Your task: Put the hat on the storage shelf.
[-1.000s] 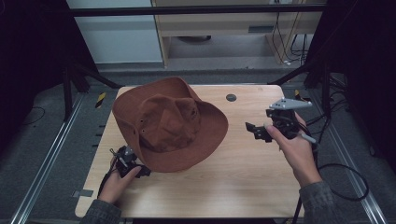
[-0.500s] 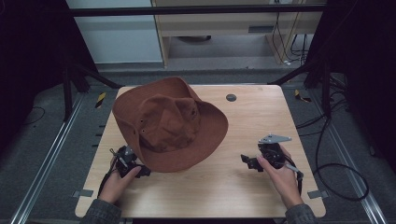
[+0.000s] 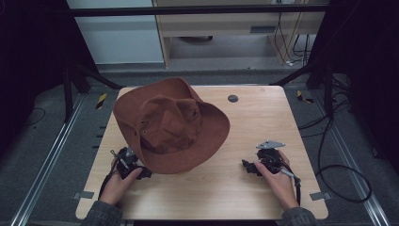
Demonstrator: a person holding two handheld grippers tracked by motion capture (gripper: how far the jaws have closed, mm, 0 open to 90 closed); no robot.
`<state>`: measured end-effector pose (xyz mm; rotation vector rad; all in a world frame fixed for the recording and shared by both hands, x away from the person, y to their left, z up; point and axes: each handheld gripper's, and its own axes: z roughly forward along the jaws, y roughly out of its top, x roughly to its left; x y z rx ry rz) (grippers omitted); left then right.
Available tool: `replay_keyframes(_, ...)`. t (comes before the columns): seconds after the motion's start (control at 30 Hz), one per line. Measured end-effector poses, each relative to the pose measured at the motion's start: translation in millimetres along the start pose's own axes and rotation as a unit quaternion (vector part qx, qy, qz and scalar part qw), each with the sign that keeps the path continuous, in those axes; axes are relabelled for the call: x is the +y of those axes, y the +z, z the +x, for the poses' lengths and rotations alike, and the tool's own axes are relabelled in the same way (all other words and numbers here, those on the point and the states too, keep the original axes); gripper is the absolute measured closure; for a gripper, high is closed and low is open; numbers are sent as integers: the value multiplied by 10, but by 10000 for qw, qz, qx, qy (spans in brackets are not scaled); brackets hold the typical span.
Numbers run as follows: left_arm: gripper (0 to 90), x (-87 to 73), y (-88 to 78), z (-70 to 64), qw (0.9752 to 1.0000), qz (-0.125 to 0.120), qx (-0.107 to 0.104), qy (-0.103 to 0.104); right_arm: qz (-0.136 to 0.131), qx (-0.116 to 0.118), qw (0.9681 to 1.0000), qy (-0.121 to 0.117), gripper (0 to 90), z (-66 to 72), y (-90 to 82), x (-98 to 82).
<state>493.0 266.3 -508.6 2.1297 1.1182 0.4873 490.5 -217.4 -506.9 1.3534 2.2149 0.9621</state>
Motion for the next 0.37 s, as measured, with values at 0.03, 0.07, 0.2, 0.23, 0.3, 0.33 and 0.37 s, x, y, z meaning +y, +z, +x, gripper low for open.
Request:
replay_keyframes(0.03, 0, 0, 0, 0, 10000, 1, 0, 2, -3, -16, 10000, -29, 97, 7, 1, -1)
replay_keyframes(0.07, 0, 0, 0, 0, 10000, 0, 0, 0, -9, -94, 9999, -121, 96, 29, 11, -11)
replay_keyframes(0.2, 0, 0, 0, 0, 10000, -1, 0, 0, -149, -176, 9997, -110, 79, 60, 27, -45)
replay_keyframes(0.23, 0, 0, 0, 0, 10000, 0, 1, 1, -148, -175, 9997, -108, 79, 60, 27, -45)
replay_keyframes(0.3, 0, 0, 0, 0, 10000, 0, -2, 0, -148, -174, 9997, -107, 79, 59, 27, -45)
replay_keyframes(0.33, 0, -1, 0, 0, 10000, 0, -3, 1, -150, -174, 9997, -107, 79, 60, 27, -45)
replay_keyframes(0.37, 0, -2, -1, 0, 10000, -2, -7, 3, -150, -175, 9997, -107, 79, 60, 27, -45)
